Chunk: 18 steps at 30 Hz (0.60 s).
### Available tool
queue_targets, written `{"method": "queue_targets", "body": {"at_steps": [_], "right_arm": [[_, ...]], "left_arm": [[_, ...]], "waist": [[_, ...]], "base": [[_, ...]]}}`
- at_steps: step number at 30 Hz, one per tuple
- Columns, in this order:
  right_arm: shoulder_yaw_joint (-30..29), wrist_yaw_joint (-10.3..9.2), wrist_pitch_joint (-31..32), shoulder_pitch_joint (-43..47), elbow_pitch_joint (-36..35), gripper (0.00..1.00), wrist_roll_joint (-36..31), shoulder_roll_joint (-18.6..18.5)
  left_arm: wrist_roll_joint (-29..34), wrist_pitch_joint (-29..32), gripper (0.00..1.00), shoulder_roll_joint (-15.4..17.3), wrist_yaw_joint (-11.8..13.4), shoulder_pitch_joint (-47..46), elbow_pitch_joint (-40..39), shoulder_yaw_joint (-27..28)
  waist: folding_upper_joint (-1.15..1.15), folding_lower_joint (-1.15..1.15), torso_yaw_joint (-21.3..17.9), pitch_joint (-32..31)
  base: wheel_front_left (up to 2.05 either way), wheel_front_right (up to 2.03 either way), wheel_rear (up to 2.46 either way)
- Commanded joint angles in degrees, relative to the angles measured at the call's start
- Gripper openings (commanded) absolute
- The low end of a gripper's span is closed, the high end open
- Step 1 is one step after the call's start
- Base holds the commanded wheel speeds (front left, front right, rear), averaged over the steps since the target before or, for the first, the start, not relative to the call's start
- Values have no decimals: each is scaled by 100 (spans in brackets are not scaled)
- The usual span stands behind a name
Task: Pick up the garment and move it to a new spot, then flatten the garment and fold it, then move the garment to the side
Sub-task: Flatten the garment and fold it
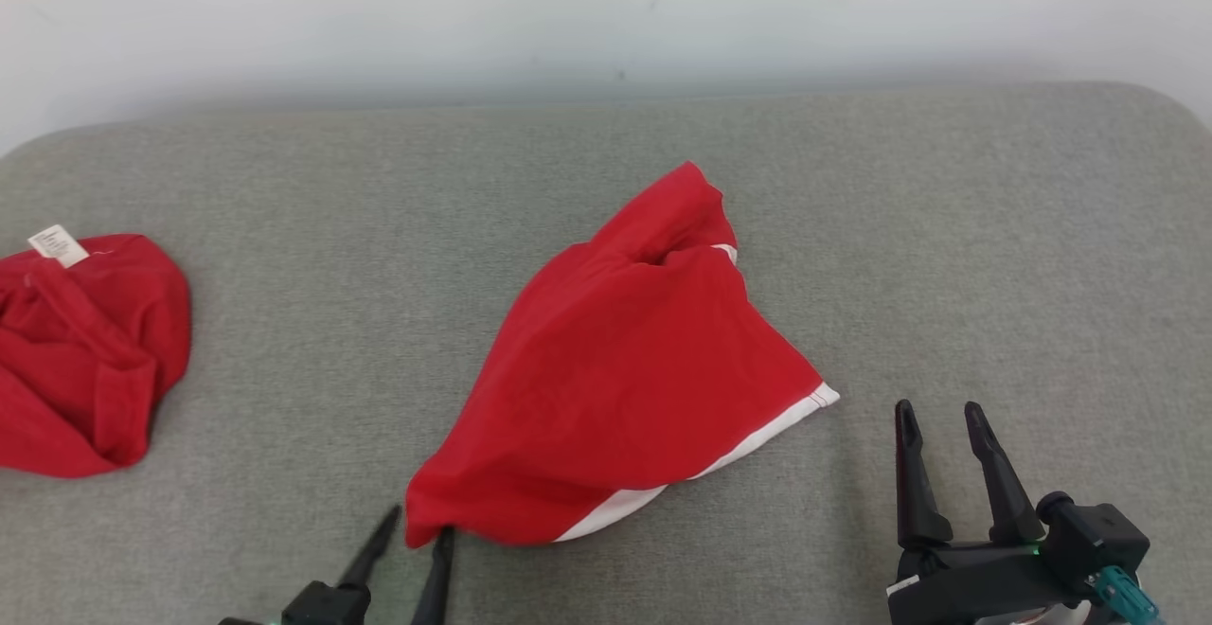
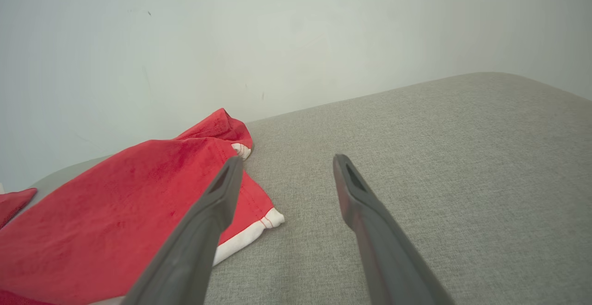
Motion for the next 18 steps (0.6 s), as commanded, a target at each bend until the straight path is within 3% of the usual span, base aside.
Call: {"method": "queue_targets", "body": {"at_steps": [1, 11, 18], "right_arm": [[-39, -12, -3, 69, 4, 100, -29, 16], [-15, -13, -3, 130, -4, 100, -21, 15], [-39, -13, -3, 161, 24, 100, -118, 14]], "left_arm": [[-26, -52, 100, -3, 36, 19, -46, 26], [-148, -193, 100, 59, 204, 332, -226, 246], [-148, -240, 100, -127, 370, 241, -1027, 799]], "waist": [[0, 0, 96, -79], [0, 0, 332, -199], [0, 0, 432, -243]], "base": [[0, 0, 0], [0, 0, 0], [0, 0, 0]]}}
